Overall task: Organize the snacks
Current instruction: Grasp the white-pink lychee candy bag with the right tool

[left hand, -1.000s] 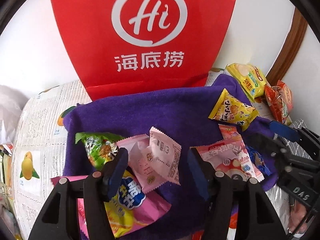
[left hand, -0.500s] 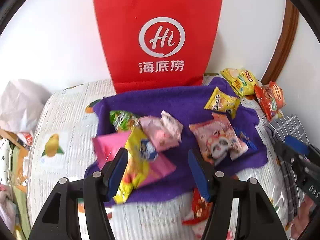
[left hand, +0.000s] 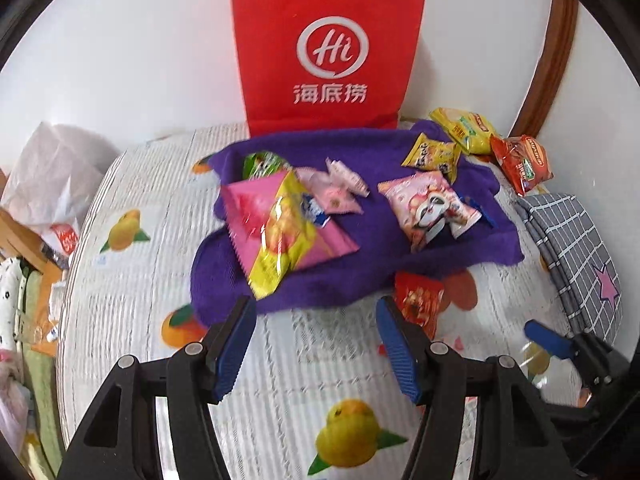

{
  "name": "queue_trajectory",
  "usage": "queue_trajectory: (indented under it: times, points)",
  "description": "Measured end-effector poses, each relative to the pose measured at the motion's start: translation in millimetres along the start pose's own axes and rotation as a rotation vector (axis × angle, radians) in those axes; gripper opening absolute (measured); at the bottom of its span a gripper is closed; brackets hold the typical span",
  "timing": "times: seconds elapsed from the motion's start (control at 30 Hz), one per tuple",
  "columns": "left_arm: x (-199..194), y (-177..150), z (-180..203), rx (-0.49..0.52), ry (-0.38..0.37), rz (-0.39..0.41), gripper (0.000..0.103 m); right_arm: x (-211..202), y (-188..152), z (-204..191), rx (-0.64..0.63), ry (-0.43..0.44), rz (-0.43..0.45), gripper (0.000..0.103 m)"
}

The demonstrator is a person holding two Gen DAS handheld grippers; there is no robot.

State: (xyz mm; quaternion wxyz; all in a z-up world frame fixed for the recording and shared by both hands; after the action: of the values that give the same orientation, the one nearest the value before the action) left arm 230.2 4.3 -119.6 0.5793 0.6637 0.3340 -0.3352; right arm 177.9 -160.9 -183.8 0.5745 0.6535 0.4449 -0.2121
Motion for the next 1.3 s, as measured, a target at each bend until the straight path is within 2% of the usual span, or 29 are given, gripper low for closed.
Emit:
queue_trajectory:
  times: [0.07, 0.13, 0.2, 0.57, 0.77, 0.83, 0.87, 1.0, 1.3]
  points:
    - [-1.6, -4.6, -6.4, -0.023, -0.006, 0.013, 0.061, 7.4, -5.9, -5.2, -0.002, 0.007, -0.018, 0.061]
    - [-0.6, -7.9, -11.2, -0.043, -0.021, 0.01, 0.069, 14.5, -11.3, -8.1, -0.001, -0.005, -0.029, 0.065]
    - [1.1, -11.3, -14.9, -0.061, -0.023, 0.011, 0.071, 19.8, -14.9, -10.5, 0.002, -0.005, -0.033, 0.069]
    - [14.7, -25.1, -22.3, -0.033, 0.015, -0.01, 0.071, 53.6, -30.2, -27.6, -0.031, -0.015, -0.084, 0.07]
    - [16.0, -25.5, -23.9, -0.037, 0.007, -0.005, 0.071, 55.8, -33.5, -33.1, -0.077, -0.074, -0.065, 0.072]
    - [15.7, -26.5, -24.3, -0.035, 0.009, -0.003, 0.071, 53.5, -33.0, -30.2, -0.058, -0.08, -0.053, 0.07]
    - [15.3, -27.1, -24.6, -0.033, 0.013, -0.001, 0.071, 53.2, -32.6, -29.1, -0.058, -0.089, -0.048, 0.063]
    - [13.9, -30.9, -25.1, -0.028, 0.019, 0.0, 0.071, 49.6, -33.9, -26.2, -0.059, -0.089, -0.038, 0.059]
    - [13.0, -43.8, -9.8, 0.002, -0.005, 0.001, 0.071, 32.5, -38.6, -6.7, -0.004, -0.079, -0.038, 0.058]
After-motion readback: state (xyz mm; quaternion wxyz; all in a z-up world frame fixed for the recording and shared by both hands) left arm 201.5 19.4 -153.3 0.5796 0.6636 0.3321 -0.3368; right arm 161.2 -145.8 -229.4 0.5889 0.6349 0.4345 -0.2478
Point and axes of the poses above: each gripper's, at about its wrist camera, not at the fingertips, and x roughly the way its jaws point, z to its right, y to its top, the point moved 7 cm from there along x, roughly the way its jaws point, and after that the axes turned 9 degrees about y, right-handed, at the moved point
